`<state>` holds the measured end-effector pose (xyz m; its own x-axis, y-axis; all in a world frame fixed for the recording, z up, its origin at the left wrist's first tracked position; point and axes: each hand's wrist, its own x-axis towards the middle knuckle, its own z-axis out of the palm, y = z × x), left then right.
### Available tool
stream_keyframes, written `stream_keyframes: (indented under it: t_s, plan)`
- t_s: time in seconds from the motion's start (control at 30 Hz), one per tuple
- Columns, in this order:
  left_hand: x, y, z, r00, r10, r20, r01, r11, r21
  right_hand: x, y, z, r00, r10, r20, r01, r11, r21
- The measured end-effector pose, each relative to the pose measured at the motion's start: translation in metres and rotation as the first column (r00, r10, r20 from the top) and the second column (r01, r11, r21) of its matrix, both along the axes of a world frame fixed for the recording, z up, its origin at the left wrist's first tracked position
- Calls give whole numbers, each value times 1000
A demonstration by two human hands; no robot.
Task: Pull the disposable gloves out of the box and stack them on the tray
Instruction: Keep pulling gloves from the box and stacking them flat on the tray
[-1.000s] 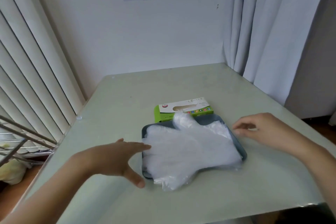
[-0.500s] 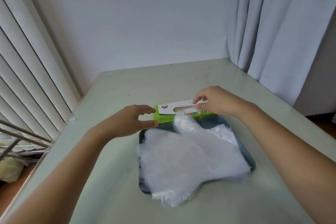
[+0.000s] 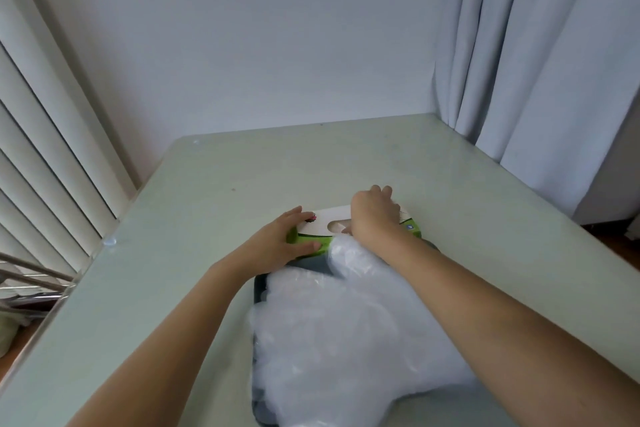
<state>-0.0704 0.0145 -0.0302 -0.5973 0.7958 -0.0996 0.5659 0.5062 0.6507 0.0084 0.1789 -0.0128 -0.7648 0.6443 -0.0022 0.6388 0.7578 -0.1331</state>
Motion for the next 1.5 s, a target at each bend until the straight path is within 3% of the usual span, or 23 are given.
stream_keyframes:
  t_s: [0.23, 0.37, 0.47, 0.53, 0.63, 0.77, 0.83, 1.03, 1.07, 1.17, 1.23, 1.37, 1.5]
  plan:
    - [-6, -1, -13, 999, -29, 30, 27, 998, 53, 4, 7, 7, 997, 59, -47, -64, 989, -130]
    - [-8, 0, -14, 999, -36, 29, 35, 998, 46, 8, 18, 10, 996, 2, -86, -10, 996, -90]
    - [-10, 1, -13, 999, -45, 19, 44, 999, 21, 12, 29, 14, 987, -78, -144, 31, 954, -299]
    - [-10, 4, -10, 999, -51, 18, 51, 999, -14, 16, 40, 17, 942, -185, -281, 10, 852, -524]
    - [-11, 10, 0, 999, -43, 4, 43, 994, -104, 30, 44, 27, 840, -329, -432, -154, 619, -770]
    - [-12, 12, 9, 999, -40, -35, 32, 978, -208, 46, 45, 42, 726, -544, -422, -387, 184, -904]
    - [-13, 11, 11, 998, -43, -48, 31, 973, -230, 52, 46, 43, 700, -586, -408, -437, 100, -894]
    - [-14, 12, 13, 994, -58, -91, 30, 960, -279, 69, 45, 43, 650, -555, -520, -495, 210, -843]
    - [-13, 12, 12, 994, -57, -94, 28, 957, -288, 71, 46, 42, 649, -533, -543, -467, 285, -837]
    - [-11, 15, 12, 993, -50, -105, 16, 953, -301, 77, 52, 39, 666, -377, -644, -252, 698, -670]
    - [-10, 16, 12, 992, -53, -115, 14, 950, -313, 79, 55, 43, 683, -271, -679, -168, 845, -507]
    - [-10, 16, 16, 991, -56, -119, 15, 949, -316, 77, 50, 50, 615, -202, -762, -249, 868, -431]
    - [-10, 17, 17, 992, -50, -119, 8, 945, -326, 71, 50, 46, 435, -456, -776, -407, 669, -622]
